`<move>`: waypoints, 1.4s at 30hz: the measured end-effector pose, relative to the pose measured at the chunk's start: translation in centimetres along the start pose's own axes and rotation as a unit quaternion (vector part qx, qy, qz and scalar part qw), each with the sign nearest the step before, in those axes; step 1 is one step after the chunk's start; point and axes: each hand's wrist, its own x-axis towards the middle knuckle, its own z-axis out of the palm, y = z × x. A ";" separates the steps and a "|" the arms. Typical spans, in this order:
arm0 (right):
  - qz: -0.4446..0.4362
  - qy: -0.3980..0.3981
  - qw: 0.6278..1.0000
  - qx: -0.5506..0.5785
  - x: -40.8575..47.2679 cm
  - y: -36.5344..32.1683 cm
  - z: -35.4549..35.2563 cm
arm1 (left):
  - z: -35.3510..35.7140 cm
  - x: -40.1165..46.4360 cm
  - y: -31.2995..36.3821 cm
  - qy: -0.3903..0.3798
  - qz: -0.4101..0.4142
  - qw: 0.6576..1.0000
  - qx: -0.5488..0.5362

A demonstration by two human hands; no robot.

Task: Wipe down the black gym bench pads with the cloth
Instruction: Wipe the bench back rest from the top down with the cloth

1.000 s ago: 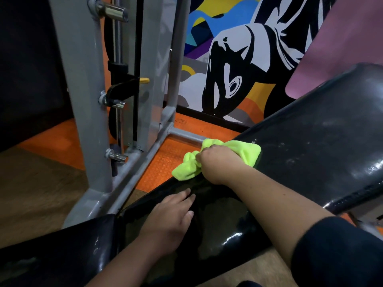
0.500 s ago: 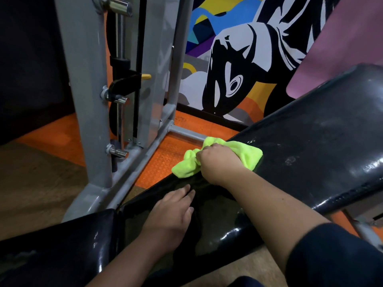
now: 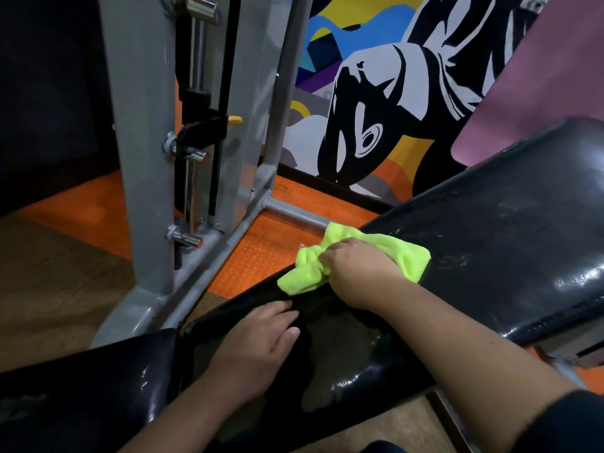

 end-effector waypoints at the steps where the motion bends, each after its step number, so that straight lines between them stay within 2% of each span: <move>1: 0.004 0.014 1.000 0.002 0.2 -0.1 -0.2 | 0.0 -0.2 -0.2 0.009 -0.011 1.000 0.002; 3: -0.008 0.025 1.000 -0.001 0.3 -0.5 0.1 | 0.0 -0.6 -0.6 0.018 -0.032 0.999 0.015; 7: -0.031 -0.016 0.999 0.012 -0.7 0.3 0.6 | -0.1 -0.7 -0.9 -0.014 -0.036 0.998 0.042; 10: -0.017 0.013 1.000 0.003 -0.2 -0.1 0.0 | -0.1 -0.5 -1.0 -0.030 -0.043 0.997 0.056; 14: -0.046 -0.011 0.999 -0.007 -1.7 -0.5 0.8 | -0.2 -0.7 -1.2 -0.038 -0.034 0.998 0.047; 19: -0.029 0.021 0.999 -0.010 -1.7 -0.7 0.5 | -0.1 -0.8 -1.2 -0.032 -0.037 0.998 0.047; 23: -0.048 -0.014 0.999 0.000 -3.1 0.1 0.7 | -0.1 -0.9 -1.3 -0.045 -0.034 0.998 0.039; 26: -0.033 0.010 0.999 -0.009 -2.3 -0.2 0.4 | 0.1 -0.8 -1.3 -0.046 -0.038 0.997 0.050; 30: -0.066 -0.014 0.998 -0.011 -3.9 -0.6 0.8 | 0.1 -1.0 -1.5 -0.054 -0.032 0.997 0.043; 35: -0.044 0.029 0.999 -0.015 -3.6 -0.8 0.7 | 0.3 -0.8 -1.6 -0.047 -0.034 0.997 0.054; 39: -0.062 -0.003 0.998 -0.006 -5.2 -0.6 1.0 | 0.3 -1.0 -1.6 -0.059 -0.044 0.996 0.049; 42: -0.049 0.021 0.999 -0.010 -4.6 -0.8 0.6 | 0.5 -0.9 -1.6 -0.051 -0.041 0.996 0.054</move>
